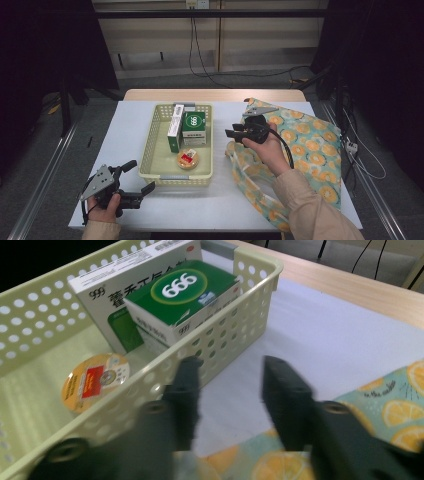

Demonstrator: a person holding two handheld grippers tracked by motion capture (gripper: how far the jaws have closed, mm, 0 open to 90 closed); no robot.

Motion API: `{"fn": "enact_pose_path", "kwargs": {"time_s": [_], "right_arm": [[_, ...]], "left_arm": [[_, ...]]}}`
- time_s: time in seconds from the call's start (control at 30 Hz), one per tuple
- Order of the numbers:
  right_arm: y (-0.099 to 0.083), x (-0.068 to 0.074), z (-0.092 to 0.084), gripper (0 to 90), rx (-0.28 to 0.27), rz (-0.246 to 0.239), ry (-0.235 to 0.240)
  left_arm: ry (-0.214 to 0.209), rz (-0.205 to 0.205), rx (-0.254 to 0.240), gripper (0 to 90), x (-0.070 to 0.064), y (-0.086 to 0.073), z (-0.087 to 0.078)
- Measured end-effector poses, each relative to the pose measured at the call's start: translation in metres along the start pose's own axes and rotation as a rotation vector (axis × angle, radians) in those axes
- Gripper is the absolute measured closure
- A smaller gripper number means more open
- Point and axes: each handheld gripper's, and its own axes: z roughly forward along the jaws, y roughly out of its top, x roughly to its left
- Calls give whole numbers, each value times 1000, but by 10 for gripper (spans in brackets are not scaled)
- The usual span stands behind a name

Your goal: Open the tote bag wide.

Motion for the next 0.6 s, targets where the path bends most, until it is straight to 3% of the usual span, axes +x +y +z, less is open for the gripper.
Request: {"fn": "enact_pose_path", "kwargs": {"time_s": [0.1, 0.23, 0.4, 0.6], "right_arm": [[-8, 7, -14, 373, 41, -37, 25], [-28, 22, -36, 285, 82, -96, 42], [-55, 37, -62, 236, 123, -137, 70], [-80, 48, -91, 230, 132, -143, 99]], "left_arm": [[3, -5, -2, 27, 0, 0, 0], [8, -2, -2, 27, -1, 1, 0], [5, -3, 1, 27, -2, 1, 2], [7, 9, 2, 27, -3, 2, 2]]}}
